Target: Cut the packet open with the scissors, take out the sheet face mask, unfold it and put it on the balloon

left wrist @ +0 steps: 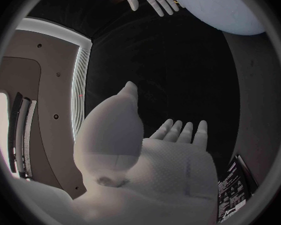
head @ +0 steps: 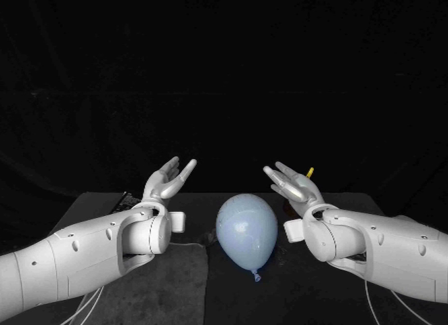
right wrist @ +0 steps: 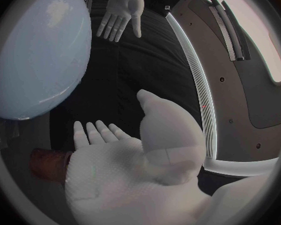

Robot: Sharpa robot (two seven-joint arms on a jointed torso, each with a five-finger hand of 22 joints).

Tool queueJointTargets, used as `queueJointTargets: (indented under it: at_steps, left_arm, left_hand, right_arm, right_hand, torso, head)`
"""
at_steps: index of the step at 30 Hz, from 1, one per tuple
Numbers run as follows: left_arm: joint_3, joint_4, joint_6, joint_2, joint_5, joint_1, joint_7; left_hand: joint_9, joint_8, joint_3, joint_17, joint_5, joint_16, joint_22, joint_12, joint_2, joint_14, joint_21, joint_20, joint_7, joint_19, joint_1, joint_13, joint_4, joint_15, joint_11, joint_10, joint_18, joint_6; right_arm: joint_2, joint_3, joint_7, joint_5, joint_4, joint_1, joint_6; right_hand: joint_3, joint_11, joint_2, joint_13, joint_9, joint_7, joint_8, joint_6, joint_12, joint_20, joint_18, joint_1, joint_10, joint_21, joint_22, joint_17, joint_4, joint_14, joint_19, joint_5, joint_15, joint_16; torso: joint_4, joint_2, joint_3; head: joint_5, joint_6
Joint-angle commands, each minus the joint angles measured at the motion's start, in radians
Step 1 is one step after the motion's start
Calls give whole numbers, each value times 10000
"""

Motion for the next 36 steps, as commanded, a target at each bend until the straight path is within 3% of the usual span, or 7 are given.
queueJointTargets:
  at_steps: [1, 13, 19, 23, 28, 33, 36]
  left_arm:
    - [5, -7, 640, 24, 254, 20, 427]
    - [18, 271, 863, -354, 332, 49, 559]
    - [23, 339, 831, -416, 372, 64, 753]
    - [28, 425, 975, -502, 384, 92, 780]
    - [32, 578, 1276, -617, 389, 177, 710]
    - [31, 828, 1757, -843, 380, 397, 522]
    - [30, 970, 2038, -994, 260, 509, 368]
  left_hand:
    - [31, 51, 39, 33, 74, 77, 13, 69, -1, 72, 50, 157, 403, 20, 474, 25, 152, 142, 34, 119, 159, 130]
    - [255, 334, 415, 290, 61, 365, 176, 220, 553, 1104, 341, 225, 775, 809, 618, 130, 119, 486, 451, 1131, 425, 872]
    - [792, 1115, 632, 724, 58, 954, 547, 567, 909, 3081, 1132, 240, 1067, 3016, 941, 288, 81, 552, 895, 3358, 302, 2790]
    - [1202, 1752, 641, 1202, 61, 1664, 819, 875, 1042, 5484, 1880, 191, 1118, 5052, 1189, 401, 57, 394, 1079, 5653, 573, 4344]
    - [1429, 2115, 645, 1361, 68, 1978, 831, 961, 1066, 6429, 2101, 181, 1184, 5622, 1495, 436, 14, 158, 848, 6906, 908, 5299]
    - [1515, 2311, 708, 1654, 62, 2445, 924, 1064, 882, 7557, 2509, 116, 1064, 6514, 2172, 444, -117, -177, 608, 7787, 1230, 5920]
    - [1519, 2338, 824, 1754, 63, 2494, 960, 1036, 654, 7752, 2664, 18, 942, 6843, 2863, 436, -458, -272, 510, 8064, 1242, 6100]
  right_arm:
    - [53, -137, -441, -501, -167, 152, 1977]
    - [20, -301, 56, -1569, -715, 613, 1959]
    - [-30, -291, 157, -1768, -905, 758, 1789]
    - [-92, -278, 251, -1864, -1002, 863, 1627]
    - [-175, -262, 273, -2128, -1127, 1040, 1461]
    - [-301, -256, 74, -2811, -1307, 1279, 1347]
    - [-385, -254, -67, -3247, -1356, 1401, 1366]
  right_hand:
    - [82, 223, 58, 35, 45, 1561, 102, 214, 76, 166, 37, 603, 166, 70, 27, 41, 41, 143, 34, 145, 200, 101]
    - [114, 346, 167, 123, 240, 1643, 356, 1040, 176, 151, -56, 1235, 1167, 290, 133, 216, -296, 1097, 419, 272, 340, 311]
    - [214, 387, 189, 153, 327, 1656, 471, 1412, 207, 154, -84, 1504, 1629, 366, 162, 283, -511, 1523, 524, 213, 383, 399]
    - [400, 506, 169, 221, 454, 1676, 652, 1982, 312, 175, -173, 1793, 2507, 557, 250, 462, -803, 2603, 886, 97, 471, 684]
    - [716, 364, 31, 338, 713, 1655, 1053, 3174, 547, 158, -55, 2286, 4234, 987, 445, 725, -1336, 4283, 1785, -338, 299, 1142]
    - [1360, 58, -235, 468, 1135, 1544, 1750, 5311, 956, 114, 503, 2743, 7162, 2617, 1141, 1181, -2035, 7343, 5176, -626, -195, 2076]
    - [1762, -130, -428, 447, 1302, 1430, 2035, 6353, 981, 74, 669, 2807, 7790, 2917, 1207, 1244, -2277, 8043, 5833, -680, -411, 2265]
  torso:
    - [-3, -1, -2]
    - [-55, 11, 18]
    - [-24, 20, 16]
    - [-20, 38, 14]
    - [20, 74, 20]
    - [42, 174, 21]
    - [46, 236, 24]
  head:
    - [-1, -1]
    - [-157, -15]
    - [-183, -24]
    - [-202, -47]
    - [-251, -47]
    - [-295, -18]
    - [-312, -2]
